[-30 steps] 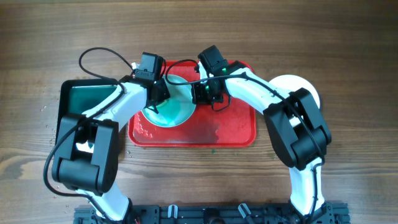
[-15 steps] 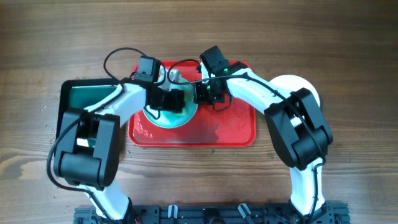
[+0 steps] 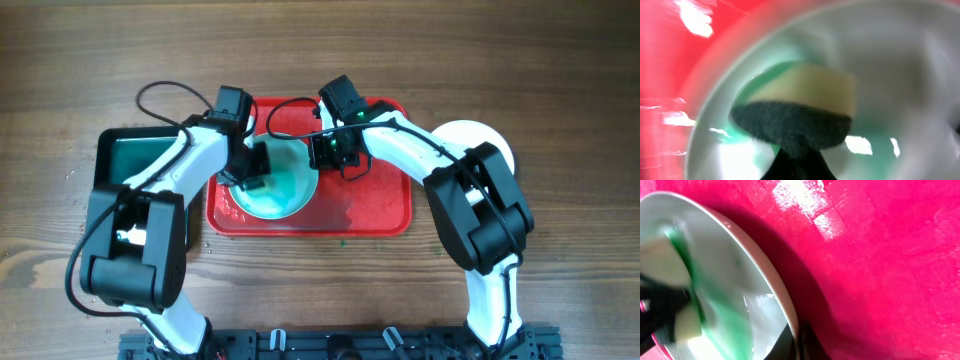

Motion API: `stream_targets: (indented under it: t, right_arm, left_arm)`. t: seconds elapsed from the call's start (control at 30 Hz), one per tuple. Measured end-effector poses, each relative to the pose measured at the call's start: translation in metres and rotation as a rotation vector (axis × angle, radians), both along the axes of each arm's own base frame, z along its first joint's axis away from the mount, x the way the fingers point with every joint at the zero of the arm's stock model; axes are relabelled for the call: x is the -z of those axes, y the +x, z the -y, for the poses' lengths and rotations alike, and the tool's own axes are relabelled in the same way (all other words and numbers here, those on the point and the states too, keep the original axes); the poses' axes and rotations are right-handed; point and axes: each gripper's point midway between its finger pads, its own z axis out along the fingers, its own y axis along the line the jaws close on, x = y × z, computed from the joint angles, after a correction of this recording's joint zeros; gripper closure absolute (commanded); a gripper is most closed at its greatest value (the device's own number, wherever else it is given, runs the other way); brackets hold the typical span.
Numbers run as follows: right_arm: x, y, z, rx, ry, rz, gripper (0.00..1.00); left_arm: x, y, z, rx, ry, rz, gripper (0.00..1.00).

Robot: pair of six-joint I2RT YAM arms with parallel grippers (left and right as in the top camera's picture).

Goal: Clean dirty plates on tray and stack at the side
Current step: 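Scrub the tilted plate with the sponge held by the left gripper, then carry the plate right with the right gripper and stack it on the pile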

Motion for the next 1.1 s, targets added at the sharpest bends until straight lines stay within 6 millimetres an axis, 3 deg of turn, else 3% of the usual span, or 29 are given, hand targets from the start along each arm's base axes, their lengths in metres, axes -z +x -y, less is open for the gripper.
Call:
stream_targets:
  t: [0.07,0.13,0.23,0.3,0.37,0.47,0.53,0.6,0.7,0.77,0.9,1.0,1.1]
  right_arm:
    - [0.0,0.0,0.0,-0.004,-0.001,0.002,0.95]
    - [0.0,0.0,0.0,-0.009,-0.001,0.004,0.96]
    - [0.0,0.001,0.001,-0.006,-0.003,0.008,0.96]
    - [0.0,0.006,0.004,0.011,-0.005,0.017,0.96]
    - [0.0,0.009,0.005,0.029,-0.006,0.019,0.96]
    - [0.0,0.009,0.005,0.034,-0.007,0.016,0.96]
    - [0.0,0.009,0.005,0.033,-0.006,0.015,0.96]
    - [0.0,0.008,0.005,0.032,-0.005,0.015,0.96]
    - [0.0,0.007,0.004,0.019,-0.002,0.016,0.96]
    - [-0.001,0.004,0.004,0.003,-0.002,0.01,0.96]
    - [-0.005,-0.009,0.022,0.007,-0.082,-0.011,0.96]
    - [-0.034,-0.009,0.05,0.046,-0.212,0.065,0.96]
    - [-0.091,-0.001,0.085,0.119,-0.401,0.271,0.96]
  left_arm:
    - [-0.002,-0.025,0.03,0.183,-0.186,-0.06,0.96]
    - [-0.003,-0.037,0.051,0.294,-0.319,-0.063,0.96]
    - [-0.003,-0.024,0.066,0.357,-0.395,0.026,0.96]
    - [-0.001,-0.002,0.065,0.286,-0.347,0.094,0.96]
    - [0.0,0.02,0.056,0.137,-0.248,0.136,0.96]
    - [-0.004,0.05,0.02,-0.137,-0.033,0.201,0.96]
    - [-0.007,0.05,-0.013,-0.254,0.131,0.184,0.96]
    - [-0.012,0.032,-0.033,-0.272,0.242,0.097,0.96]
    - [-0.042,0.027,-0.049,-0.288,0.326,0.035,0.96]
    - [-0.075,0.043,-0.058,-0.327,0.321,0.071,0.96]
    - [-0.111,0.058,-0.063,-0.353,0.217,0.138,0.96]
    - [-0.116,0.06,-0.07,-0.379,0.174,0.14,0.96]
    - [-0.118,0.068,-0.074,-0.398,0.14,0.159,0.96]
